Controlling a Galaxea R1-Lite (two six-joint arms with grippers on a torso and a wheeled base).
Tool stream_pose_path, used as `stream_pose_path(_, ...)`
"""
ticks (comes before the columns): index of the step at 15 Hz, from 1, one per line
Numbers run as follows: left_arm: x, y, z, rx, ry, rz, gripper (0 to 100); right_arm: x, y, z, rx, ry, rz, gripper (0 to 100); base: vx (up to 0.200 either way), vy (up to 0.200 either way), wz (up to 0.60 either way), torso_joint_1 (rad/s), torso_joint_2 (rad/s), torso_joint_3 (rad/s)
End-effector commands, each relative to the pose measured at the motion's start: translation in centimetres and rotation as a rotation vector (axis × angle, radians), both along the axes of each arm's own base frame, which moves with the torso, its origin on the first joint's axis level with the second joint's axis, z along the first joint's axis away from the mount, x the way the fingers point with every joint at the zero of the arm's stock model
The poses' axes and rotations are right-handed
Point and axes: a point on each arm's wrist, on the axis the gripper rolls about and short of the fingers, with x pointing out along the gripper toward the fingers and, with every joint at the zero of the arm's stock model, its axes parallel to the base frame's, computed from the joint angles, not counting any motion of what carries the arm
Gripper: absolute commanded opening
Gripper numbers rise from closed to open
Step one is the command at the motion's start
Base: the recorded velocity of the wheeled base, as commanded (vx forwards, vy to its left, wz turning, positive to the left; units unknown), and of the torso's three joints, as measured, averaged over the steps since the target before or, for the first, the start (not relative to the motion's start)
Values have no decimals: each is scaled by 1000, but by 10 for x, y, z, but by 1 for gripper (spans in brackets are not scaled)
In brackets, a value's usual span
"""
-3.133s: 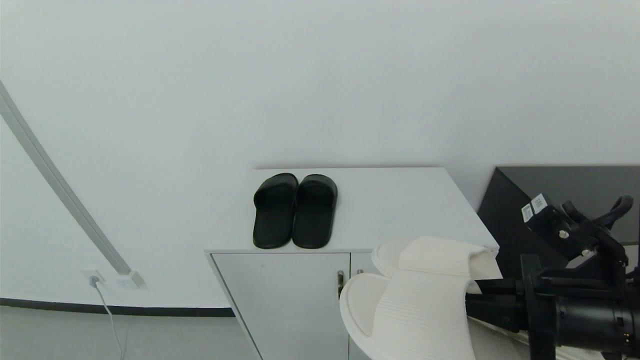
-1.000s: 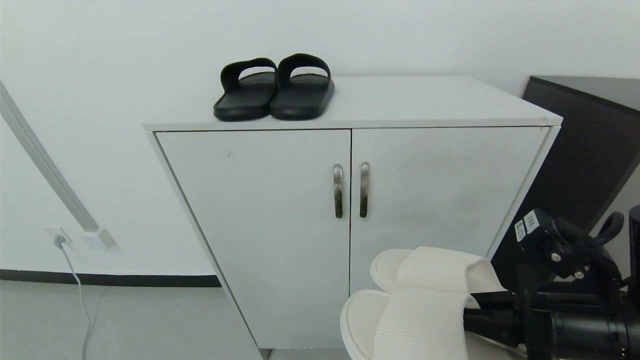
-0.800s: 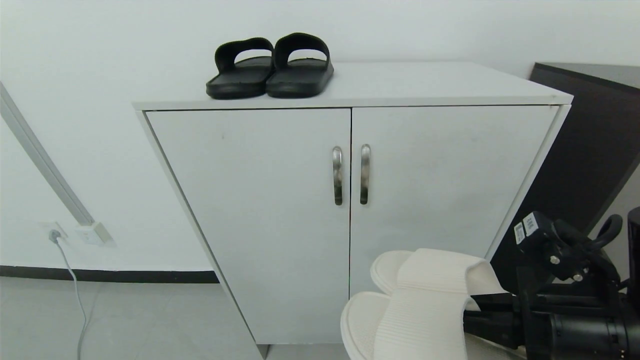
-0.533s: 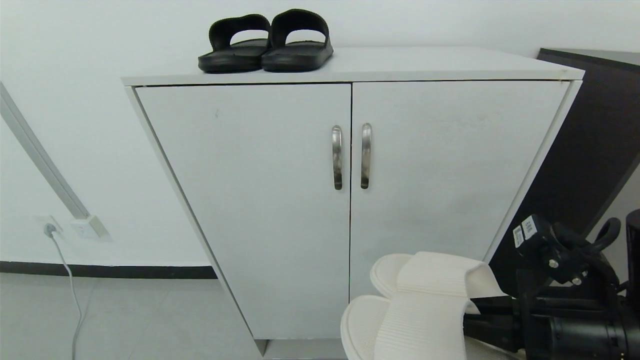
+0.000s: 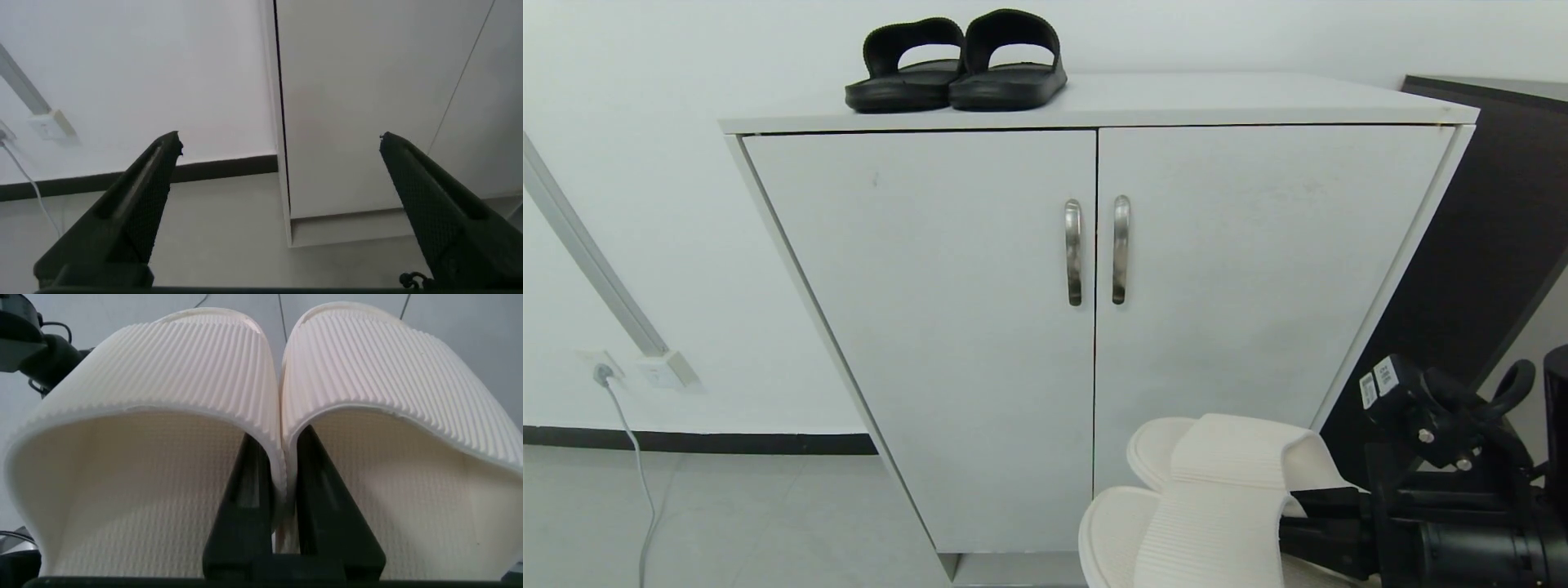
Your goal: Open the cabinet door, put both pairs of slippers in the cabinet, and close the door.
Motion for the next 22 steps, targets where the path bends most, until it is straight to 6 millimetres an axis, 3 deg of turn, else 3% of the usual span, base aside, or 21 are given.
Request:
stream_pose_path(1,-4,0,23,-37,-58,8,100,0,0,-2,-6,6,0,0,0,0,0,0,0,0)
stream_pose_path(2,-10,0,68,-160,-119,-5,100,0,0,-2,-6,6,0,0,0,0,0,0,0,0)
stream_pose_path(3,-1,-1,93,-173,-62,-56,100,0,0,-2,-6,6,0,0,0,0,0,0,0,0)
stream_pose_path(5,37,-6,116,-119,51,-257,100,-1,0,-2,-12,-6,7,0,0,0,0,0,0,0)
stream_pose_path(9,98,-18,155,-65,38,-625,100,-1,-1,-3,-19,-14,8,0,0,0,0,0,0,0)
stream_pose_path(13,134,-53,184,-157,86,-881,100,-2,1,-5,-24,-8,21,0,0,0,0,0,0,0)
stream_pose_path(16,173,-104,196,-215,116,-1061,100,-4,2,-6,-28,-4,29,0,0,0,0,0,0,0)
stream_pose_path(22,201,-158,205,-243,163,-1186,100,-5,4,-7,-31,0,44,0,0,0,0,0,0,0)
